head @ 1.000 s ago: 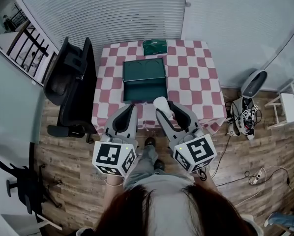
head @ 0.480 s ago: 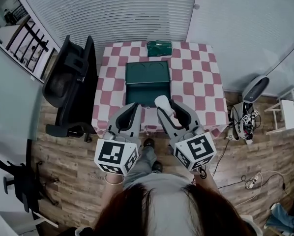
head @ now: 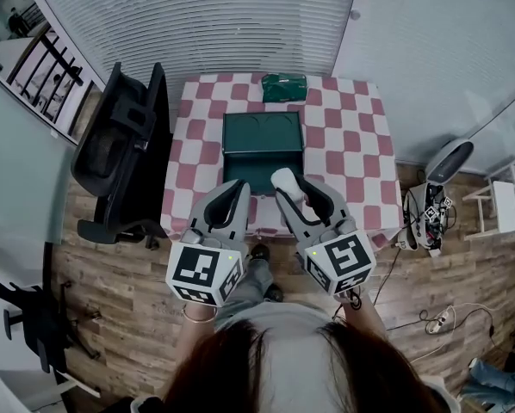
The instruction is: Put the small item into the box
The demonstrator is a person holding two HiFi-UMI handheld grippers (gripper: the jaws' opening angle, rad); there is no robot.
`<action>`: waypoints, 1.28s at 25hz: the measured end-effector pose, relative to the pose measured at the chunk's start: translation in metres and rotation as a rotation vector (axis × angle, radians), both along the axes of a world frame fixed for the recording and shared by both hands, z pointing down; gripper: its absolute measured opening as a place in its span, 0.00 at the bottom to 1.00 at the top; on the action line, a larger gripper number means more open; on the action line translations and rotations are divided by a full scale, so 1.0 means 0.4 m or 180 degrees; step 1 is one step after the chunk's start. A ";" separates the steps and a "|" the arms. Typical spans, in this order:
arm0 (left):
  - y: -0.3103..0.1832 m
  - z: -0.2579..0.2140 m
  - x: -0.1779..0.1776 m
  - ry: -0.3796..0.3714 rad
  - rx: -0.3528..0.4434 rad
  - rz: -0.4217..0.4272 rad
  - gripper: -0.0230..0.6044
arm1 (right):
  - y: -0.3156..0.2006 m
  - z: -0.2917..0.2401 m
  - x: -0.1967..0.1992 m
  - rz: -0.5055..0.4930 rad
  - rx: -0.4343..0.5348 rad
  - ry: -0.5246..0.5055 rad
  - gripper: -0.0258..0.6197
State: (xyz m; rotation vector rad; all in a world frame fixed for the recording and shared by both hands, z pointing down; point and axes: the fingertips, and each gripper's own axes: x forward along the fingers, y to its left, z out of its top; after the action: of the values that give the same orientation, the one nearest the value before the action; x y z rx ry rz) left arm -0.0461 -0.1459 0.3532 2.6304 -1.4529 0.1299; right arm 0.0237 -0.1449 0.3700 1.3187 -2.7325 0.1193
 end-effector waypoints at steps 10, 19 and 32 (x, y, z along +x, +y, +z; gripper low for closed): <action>-0.071 0.020 -0.016 0.0028 -0.0044 0.0027 0.05 | -0.074 0.059 -0.033 -0.0101 -0.0057 0.0267 0.30; -0.120 0.034 -0.027 0.0043 -0.0088 0.0070 0.05 | -0.128 0.118 -0.060 -0.0187 -0.0131 0.0483 0.30; -0.169 0.055 -0.043 0.0063 -0.0160 0.0109 0.05 | -0.184 0.219 -0.089 -0.0327 -0.0267 0.0814 0.30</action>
State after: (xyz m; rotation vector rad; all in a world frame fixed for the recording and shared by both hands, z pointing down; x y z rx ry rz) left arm -0.0634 -0.2135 0.3753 2.6096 -1.3805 0.1414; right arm -0.0117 -0.2184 0.4575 1.0869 -2.5432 0.0519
